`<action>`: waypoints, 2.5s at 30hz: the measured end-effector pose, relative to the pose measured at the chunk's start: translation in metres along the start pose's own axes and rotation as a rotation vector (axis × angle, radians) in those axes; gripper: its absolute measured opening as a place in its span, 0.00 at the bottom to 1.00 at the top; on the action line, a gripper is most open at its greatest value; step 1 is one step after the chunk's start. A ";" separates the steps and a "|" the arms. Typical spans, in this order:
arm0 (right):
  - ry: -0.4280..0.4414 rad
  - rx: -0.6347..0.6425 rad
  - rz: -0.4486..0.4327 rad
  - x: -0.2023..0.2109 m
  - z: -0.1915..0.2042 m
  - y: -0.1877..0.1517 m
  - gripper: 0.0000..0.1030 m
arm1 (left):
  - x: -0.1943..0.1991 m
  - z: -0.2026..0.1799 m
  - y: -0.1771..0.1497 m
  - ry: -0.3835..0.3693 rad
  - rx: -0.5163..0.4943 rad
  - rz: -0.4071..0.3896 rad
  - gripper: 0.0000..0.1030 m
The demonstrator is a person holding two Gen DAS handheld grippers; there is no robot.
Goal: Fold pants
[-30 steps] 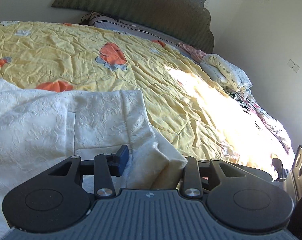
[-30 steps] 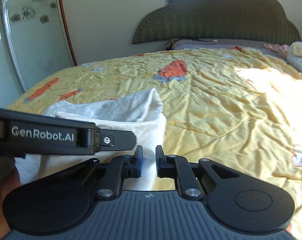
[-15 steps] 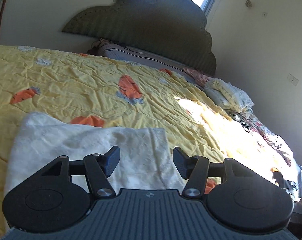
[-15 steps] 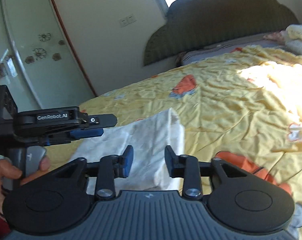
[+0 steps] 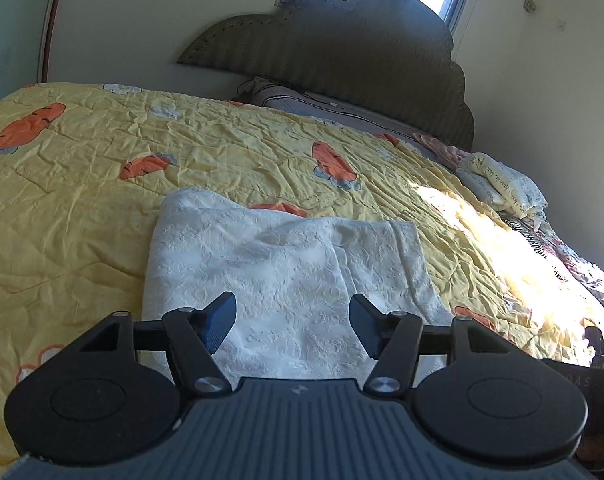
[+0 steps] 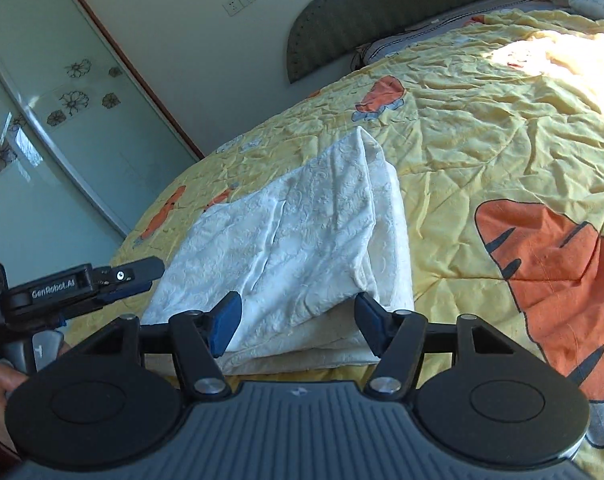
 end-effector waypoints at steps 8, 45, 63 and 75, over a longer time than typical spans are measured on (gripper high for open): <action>-0.001 -0.076 -0.081 0.003 -0.007 0.003 0.12 | 0.009 0.007 -0.007 0.009 -0.034 0.004 0.63; -0.420 0.568 0.018 -0.019 0.051 -0.024 0.35 | -0.009 -0.024 -0.029 0.137 -0.190 0.051 0.75; -0.352 0.560 -0.002 -0.004 0.060 -0.022 0.51 | -0.002 -0.016 -0.026 0.189 -0.144 0.055 0.79; 0.007 0.061 0.147 -0.043 -0.047 0.051 0.62 | -0.033 0.086 0.023 -0.068 0.085 0.169 0.90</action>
Point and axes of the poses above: each gripper's, at about its wrist camera, not at the fingertips, and x roughly against the way its jaws point, z to its left, y to its top, the point moved 6 cm from there along -x, roughly the way its jaws point, and after that the axes turned 3 degrees about z, right-handed, at the moved point
